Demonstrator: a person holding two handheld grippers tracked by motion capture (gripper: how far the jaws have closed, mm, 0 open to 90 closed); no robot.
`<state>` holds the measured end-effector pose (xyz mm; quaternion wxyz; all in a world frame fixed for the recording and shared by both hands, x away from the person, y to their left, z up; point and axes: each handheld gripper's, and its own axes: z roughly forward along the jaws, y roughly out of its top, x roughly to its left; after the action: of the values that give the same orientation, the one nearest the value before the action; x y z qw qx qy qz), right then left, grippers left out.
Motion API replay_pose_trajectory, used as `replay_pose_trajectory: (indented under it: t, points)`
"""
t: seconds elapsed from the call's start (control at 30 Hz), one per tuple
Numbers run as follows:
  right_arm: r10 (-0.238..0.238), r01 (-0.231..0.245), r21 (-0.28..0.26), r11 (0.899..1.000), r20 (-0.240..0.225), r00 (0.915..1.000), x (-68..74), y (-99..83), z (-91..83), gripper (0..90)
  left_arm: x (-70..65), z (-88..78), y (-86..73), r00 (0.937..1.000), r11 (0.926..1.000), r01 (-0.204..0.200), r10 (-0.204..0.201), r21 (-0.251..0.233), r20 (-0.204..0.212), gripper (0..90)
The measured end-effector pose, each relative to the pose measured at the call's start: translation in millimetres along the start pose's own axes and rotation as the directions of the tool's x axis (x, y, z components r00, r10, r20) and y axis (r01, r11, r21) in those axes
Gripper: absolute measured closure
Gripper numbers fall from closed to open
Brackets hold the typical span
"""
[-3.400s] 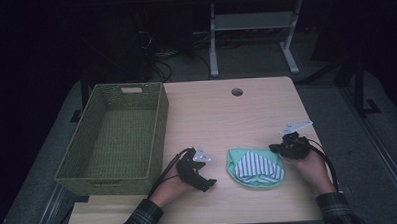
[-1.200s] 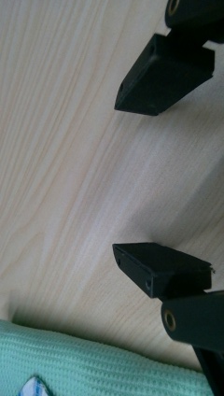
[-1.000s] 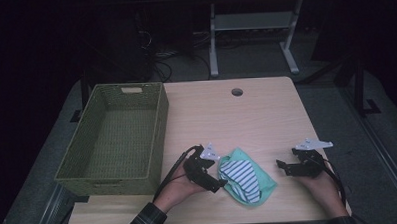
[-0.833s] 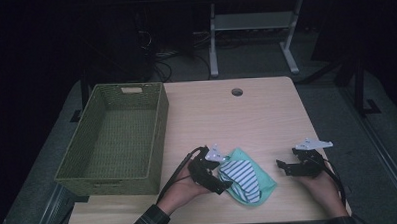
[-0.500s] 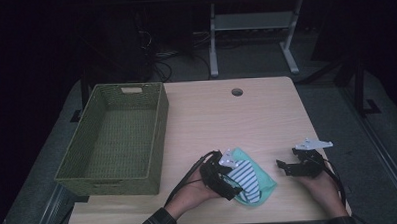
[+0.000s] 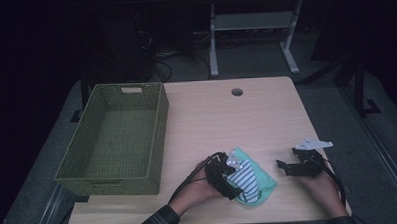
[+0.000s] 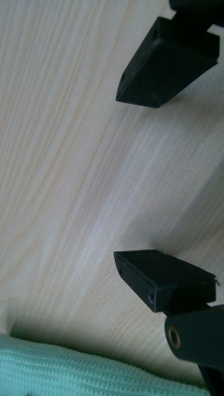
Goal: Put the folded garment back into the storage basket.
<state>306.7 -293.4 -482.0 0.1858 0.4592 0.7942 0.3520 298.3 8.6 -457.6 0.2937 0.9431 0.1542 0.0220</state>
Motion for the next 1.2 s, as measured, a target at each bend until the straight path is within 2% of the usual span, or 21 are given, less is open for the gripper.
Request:
replay_pose_trajectory:
  t: [0.1,0.17,0.37,0.47,0.6,0.77,0.8,1.0,1.03,1.07,1.1,1.17,1.2]
  points:
    - [0.0,0.0,0.0,1.0,0.0,1.0,0.0,0.0,0.0,19.1,0.2,0.3,-0.8,1.0,1.0,-0.002,0.002,-0.002,-0.002,14.7]
    - [0.0,0.0,0.0,1.0,0.0,1.0,0.0,0.0,0.0,19.1,0.8,-0.6,-1.4,0.9997,0.9997,-0.022,0.022,0.006,-0.012,17.4]
    - [0.0,0.0,0.0,1.0,0.0,1.0,0.0,0.0,0.0,19.1,2.8,-2.3,-4.8,0.9992,0.9994,-0.032,0.032,-0.016,-0.026,25.8]
    - [0.0,0.0,0.0,1.0,0.0,1.0,0.0,0.0,0.0,19.1,5.4,-4.4,-5.5,0.9988,0.9993,-0.033,0.033,-0.018,-0.037,35.1]
    - [0.001,-0.001,0.0,1.0,0.0,1.0,0.0,0.0,0.0,19.1,11.0,-7.9,-7.3,0.9985,0.999,-0.037,0.036,-0.026,-0.042,52.7]
    - [0.001,-0.001,-0.001,1.0,0.001,1.0,-0.1,0.0,0.0,19.1,17.2,-9.9,-8.5,0.9998,0.9993,-0.011,0.01,-0.037,-0.017,67.6]
    - [0.001,-0.001,-0.001,1.0,0.001,1.0,-0.1,0.0,0.1,19.1,18.3,-10.2,-8.5,0.9998,0.9993,-0.016,0.015,-0.035,-0.015,69.3]
    - [0.002,-0.002,-0.001,1.0,0.002,1.0,-0.2,0.0,0.1,19.1,21.6,-11.8,-8.9,1.0,0.9993,-0.008,0.008,-0.038,-0.005,73.0]
    - [0.002,-0.002,-0.001,1.0,0.002,1.0,-0.2,0.0,0.1,19.1,20.8,-11.2,-9.0,0.9999,0.9984,0.014,-0.014,-0.055,0.0,73.2]
    - [0.002,-0.002,-0.001,1.0,0.002,1.0,-0.2,0.0,0.1,19.1,21.2,-12.0,-8.9,0.9998,0.9983,0.018,-0.018,-0.055,0.002,73.3]
    - [0.003,-0.003,-0.001,1.0,0.002,1.0,-0.2,0.0,0.0,19.1,23.3,-14.2,-8.8,1.0,0.9992,-0.003,0.003,-0.041,0.002,73.5]
    - [0.002,-0.002,-0.001,1.0,0.002,1.0,-0.2,0.0,0.1,19.1,24.2,-16.6,-8.5,1.0,0.9988,0.007,-0.006,-0.049,0.007,73.7]
    - [0.002,-0.002,-0.001,1.0,0.002,1.0,-0.2,0.0,0.1,19.1,23.5,-17.3,-8.3,0.9995,0.9972,0.03,-0.03,-0.068,0.01,73.8]
